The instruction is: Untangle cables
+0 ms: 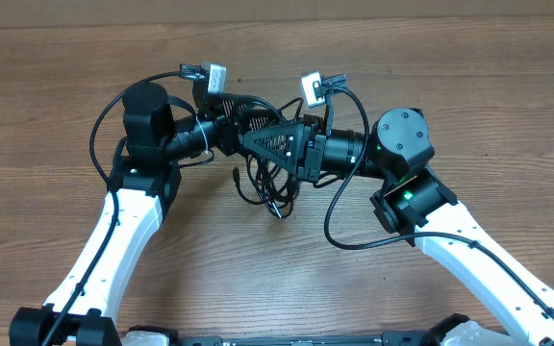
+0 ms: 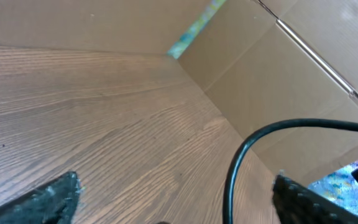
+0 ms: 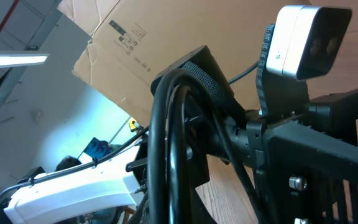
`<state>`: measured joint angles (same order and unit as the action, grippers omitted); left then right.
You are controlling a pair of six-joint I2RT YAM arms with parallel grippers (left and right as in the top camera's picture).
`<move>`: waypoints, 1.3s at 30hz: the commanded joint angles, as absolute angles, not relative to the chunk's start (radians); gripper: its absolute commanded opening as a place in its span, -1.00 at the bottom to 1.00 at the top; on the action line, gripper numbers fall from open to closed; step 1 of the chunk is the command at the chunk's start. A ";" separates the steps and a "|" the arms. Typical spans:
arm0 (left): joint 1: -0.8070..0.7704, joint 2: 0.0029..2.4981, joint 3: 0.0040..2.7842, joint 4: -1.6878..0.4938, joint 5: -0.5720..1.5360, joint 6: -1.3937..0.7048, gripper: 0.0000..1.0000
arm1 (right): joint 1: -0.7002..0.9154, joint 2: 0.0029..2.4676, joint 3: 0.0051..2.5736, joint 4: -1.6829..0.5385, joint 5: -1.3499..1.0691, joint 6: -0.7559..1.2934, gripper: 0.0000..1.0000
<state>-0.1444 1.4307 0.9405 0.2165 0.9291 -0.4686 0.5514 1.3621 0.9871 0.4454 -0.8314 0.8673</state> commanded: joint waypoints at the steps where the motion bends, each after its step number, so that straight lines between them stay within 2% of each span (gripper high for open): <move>1: -0.141 1.420 0.953 0.220 0.903 -0.464 1.00 | 0.555 1.337 0.989 0.454 -0.832 0.855 -0.92; 10: -0.057 1.420 0.953 0.097 0.828 -0.480 1.00 | 0.554 1.337 0.989 0.376 -0.819 0.827 -0.92; 18: 0.011 1.420 0.953 -0.049 0.827 -0.478 0.99 | 0.554 1.337 0.989 0.145 -0.681 0.779 -0.92; 28: 0.020 1.420 0.953 -0.102 0.828 -0.475 1.00 | 0.554 1.337 0.989 -0.210 -0.485 0.785 -0.92; 39: 0.019 1.420 0.953 -0.238 0.829 -0.471 0.99 | 0.554 1.337 0.989 -0.337 -0.480 0.783 -0.92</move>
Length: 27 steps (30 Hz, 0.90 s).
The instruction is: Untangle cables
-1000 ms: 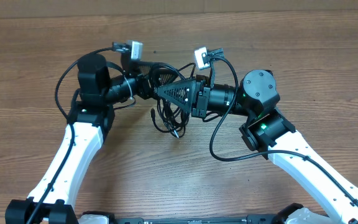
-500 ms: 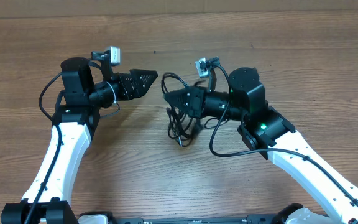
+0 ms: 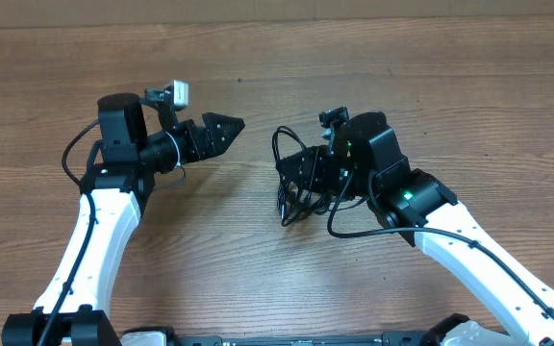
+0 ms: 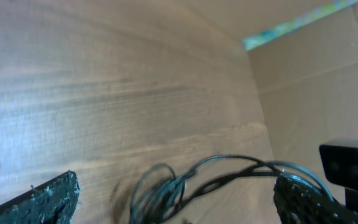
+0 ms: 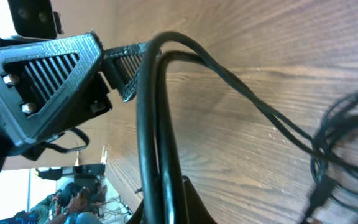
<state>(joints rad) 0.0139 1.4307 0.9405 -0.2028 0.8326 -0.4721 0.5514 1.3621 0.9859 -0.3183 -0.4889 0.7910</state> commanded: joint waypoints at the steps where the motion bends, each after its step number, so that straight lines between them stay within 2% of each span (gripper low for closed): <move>1: 0.019 1.420 0.953 -0.258 0.830 -0.466 1.00 | 0.554 1.337 0.989 -0.350 -0.487 0.783 -0.92; 9: 0.014 1.420 0.953 -0.435 0.854 -0.271 0.99 | 0.554 1.337 0.989 -0.416 -0.611 0.779 -0.92; 17: -0.029 1.420 0.953 -0.648 0.891 0.209 0.98 | 0.554 1.337 0.989 -0.457 -0.646 0.751 -0.92; 21: -0.064 1.420 0.953 -0.708 0.883 0.419 0.94 | 0.554 1.337 0.989 -0.389 -0.744 0.791 -0.92; 27: -0.088 1.420 0.953 -0.698 0.831 0.449 1.00 | 0.554 1.337 0.989 -0.172 -0.867 0.973 -0.92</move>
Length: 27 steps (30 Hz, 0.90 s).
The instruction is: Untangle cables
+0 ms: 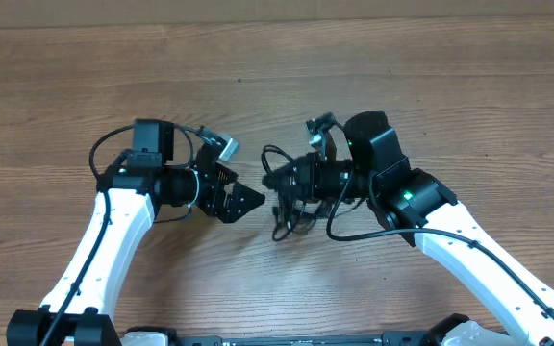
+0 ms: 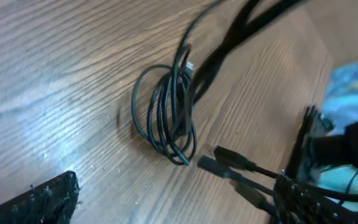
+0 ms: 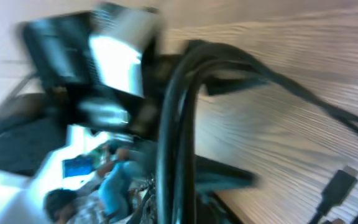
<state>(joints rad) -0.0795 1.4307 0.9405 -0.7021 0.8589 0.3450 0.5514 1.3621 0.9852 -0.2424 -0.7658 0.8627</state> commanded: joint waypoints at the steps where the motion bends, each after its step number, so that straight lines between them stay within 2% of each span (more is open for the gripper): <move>1: -0.088 1.420 0.953 -0.698 0.822 0.448 1.00 | 0.554 1.337 0.989 -0.121 -0.884 1.004 -0.92; 8: -0.088 1.420 0.953 -0.668 0.796 0.434 0.99 | 0.554 1.337 0.989 0.212 -0.980 1.202 -0.92; 12: -0.088 1.420 0.953 -0.604 0.796 0.383 0.99 | 0.554 1.337 0.989 0.321 -1.015 1.261 -0.92; 27: -0.094 1.420 0.953 -0.389 0.849 0.299 1.00 | 0.554 1.337 0.989 0.299 -1.011 1.250 -0.92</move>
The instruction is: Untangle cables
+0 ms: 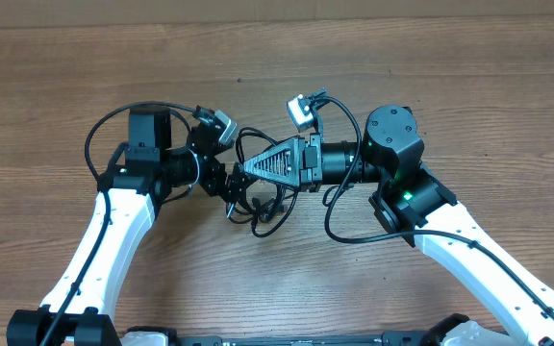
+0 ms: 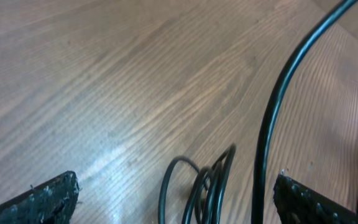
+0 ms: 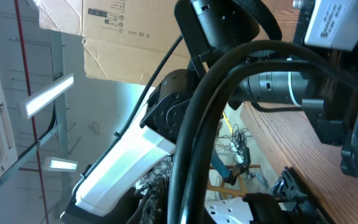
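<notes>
The black cable bundle (image 1: pixel 261 204) hangs and lies in loose loops at the table's middle. My right gripper (image 1: pixel 248 168) points left, level with the table, and is shut on strands of that bundle; the right wrist view has thick black strands (image 3: pixel 197 124) rising from between its fingers (image 3: pixel 191 205). My left gripper (image 1: pixel 227 187) sits just left of it, close against the bundle. In the left wrist view its fingers stand wide open (image 2: pixel 179 193), with thin coils (image 2: pixel 210 180) lying on the wood between them and one strand (image 2: pixel 272 124) arching up on the right.
The wooden table (image 1: pixel 46 96) spreads on all sides, with a cardboard wall (image 1: pixel 258 10) along its far edge. Each arm's own wire loops out beside it, one at the left (image 1: pixel 94 144) and one at the right (image 1: pixel 339 226).
My right gripper has turned level and now points left, still shut on the strands. My left gripper has moved up and right, close under it, with the coils between its open fingers.
At first both grippers were close together at the bundle, the right shut on it, the left open. Then the left arm stood apart at the left while the right held the bundle. The left then stood lower, near the coils, and now flanks them.
</notes>
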`<state>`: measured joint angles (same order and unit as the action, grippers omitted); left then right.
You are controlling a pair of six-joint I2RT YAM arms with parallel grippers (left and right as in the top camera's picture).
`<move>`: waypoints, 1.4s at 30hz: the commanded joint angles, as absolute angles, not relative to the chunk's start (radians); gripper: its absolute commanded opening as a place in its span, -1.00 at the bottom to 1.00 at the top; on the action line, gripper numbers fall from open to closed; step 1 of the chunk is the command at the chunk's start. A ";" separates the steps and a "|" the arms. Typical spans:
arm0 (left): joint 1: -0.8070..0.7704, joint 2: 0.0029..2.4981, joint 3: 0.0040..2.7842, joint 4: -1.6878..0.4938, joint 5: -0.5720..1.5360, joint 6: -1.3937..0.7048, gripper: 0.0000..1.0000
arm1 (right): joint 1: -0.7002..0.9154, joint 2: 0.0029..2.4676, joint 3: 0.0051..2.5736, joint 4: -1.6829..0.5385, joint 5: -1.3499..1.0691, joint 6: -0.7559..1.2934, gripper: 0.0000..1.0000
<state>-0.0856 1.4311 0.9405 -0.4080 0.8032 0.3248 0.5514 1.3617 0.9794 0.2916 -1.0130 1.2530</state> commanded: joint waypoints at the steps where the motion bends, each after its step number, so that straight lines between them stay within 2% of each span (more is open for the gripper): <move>1: -0.097 1.420 0.953 -0.382 0.858 0.299 0.99 | 0.554 1.337 0.989 0.299 -1.007 1.250 -0.92; 3: -0.104 1.420 0.953 -0.376 0.857 0.300 0.95 | 0.554 1.337 0.989 0.300 -1.004 1.250 -0.92; 5: -0.107 1.420 0.953 -0.376 0.857 0.303 0.75 | 0.554 1.337 0.989 0.302 -1.004 1.252 -0.92; 9: -0.107 1.420 0.953 -0.376 0.858 0.303 0.25 | 0.554 1.337 0.989 0.311 -1.004 1.258 -0.92; 13: -0.107 1.420 0.953 -0.376 0.857 0.303 -0.54 | 0.554 1.337 0.989 0.313 -1.003 1.257 -0.92; 15: -0.107 1.420 0.953 -0.376 0.857 0.303 -0.81 | 0.554 1.337 0.989 0.313 -1.000 1.257 -0.92; 17: -0.107 1.420 0.953 -0.376 0.857 0.303 -0.90 | 0.554 1.337 0.989 0.313 -0.995 1.257 -0.92; 29: -0.107 1.420 0.953 -0.409 0.858 0.298 -0.92 | 0.544 1.337 0.989 0.268 -0.912 1.187 -0.92; 38: -0.031 1.419 0.953 -0.517 0.813 0.220 -0.92 | 0.384 1.337 0.989 -0.092 -0.706 0.950 -0.86; 40: -0.009 1.419 0.953 -0.525 0.843 0.220 -0.92 | 0.340 1.337 0.989 -0.162 -0.650 0.852 -0.62; 42: 0.004 1.419 0.953 -0.523 0.909 0.221 -0.92 | 0.318 1.337 0.988 -0.192 -0.631 0.723 -0.18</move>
